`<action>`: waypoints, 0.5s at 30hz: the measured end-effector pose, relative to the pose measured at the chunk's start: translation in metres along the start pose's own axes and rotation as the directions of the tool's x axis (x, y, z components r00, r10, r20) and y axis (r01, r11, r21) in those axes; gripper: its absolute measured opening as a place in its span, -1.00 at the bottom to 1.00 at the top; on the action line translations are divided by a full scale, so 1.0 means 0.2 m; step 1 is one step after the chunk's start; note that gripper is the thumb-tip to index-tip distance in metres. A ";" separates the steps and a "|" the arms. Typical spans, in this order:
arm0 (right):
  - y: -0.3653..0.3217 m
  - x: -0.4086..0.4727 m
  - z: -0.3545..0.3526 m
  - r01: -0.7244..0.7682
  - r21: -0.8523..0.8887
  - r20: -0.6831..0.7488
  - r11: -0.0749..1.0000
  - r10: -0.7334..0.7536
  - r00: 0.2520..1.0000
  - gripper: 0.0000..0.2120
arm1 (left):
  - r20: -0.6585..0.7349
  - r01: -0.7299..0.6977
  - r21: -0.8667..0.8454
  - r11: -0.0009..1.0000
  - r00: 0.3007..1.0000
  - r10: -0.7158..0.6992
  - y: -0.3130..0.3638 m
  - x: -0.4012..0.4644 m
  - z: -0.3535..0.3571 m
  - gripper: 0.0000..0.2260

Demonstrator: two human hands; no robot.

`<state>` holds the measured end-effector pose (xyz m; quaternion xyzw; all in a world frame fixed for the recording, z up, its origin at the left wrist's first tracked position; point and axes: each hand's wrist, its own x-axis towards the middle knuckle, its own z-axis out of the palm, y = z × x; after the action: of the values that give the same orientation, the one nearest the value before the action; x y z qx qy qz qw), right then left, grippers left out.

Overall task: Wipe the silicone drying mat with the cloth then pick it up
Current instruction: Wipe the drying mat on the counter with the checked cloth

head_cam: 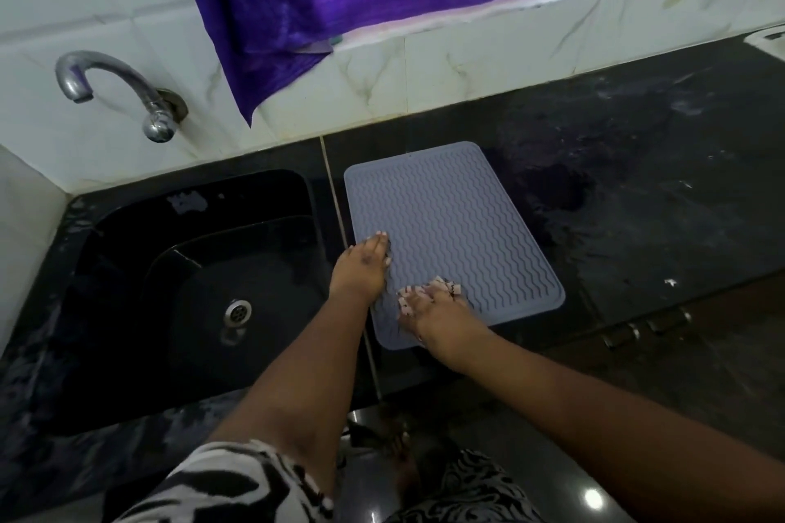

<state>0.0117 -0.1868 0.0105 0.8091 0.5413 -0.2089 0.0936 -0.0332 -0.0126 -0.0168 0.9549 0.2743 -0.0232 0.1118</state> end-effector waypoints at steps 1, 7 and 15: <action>-0.01 -0.05 0.04 0.013 -0.050 0.016 0.999 -0.012 1.000 -0.41 | 0.011 0.026 0.020 0.999 1.000 -0.026 0.01 0.00 -0.01 -0.55; 0.05 -0.29 -0.07 0.105 0.243 0.069 0.964 -0.125 0.990 -0.65 | 0.078 0.046 0.038 0.998 0.996 -0.049 0.03 -0.02 -0.03 -0.55; 0.41 -0.19 -0.45 -0.112 0.988 0.119 -0.109 0.059 0.991 -0.59 | 0.088 0.111 0.008 0.994 0.990 -0.111 0.08 -0.12 -0.06 -0.57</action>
<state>0.0951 -0.2167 0.1025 0.6401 0.1528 -0.5495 -0.5147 -0.0453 -0.0361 0.0009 0.9364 0.3216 -0.0719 0.1209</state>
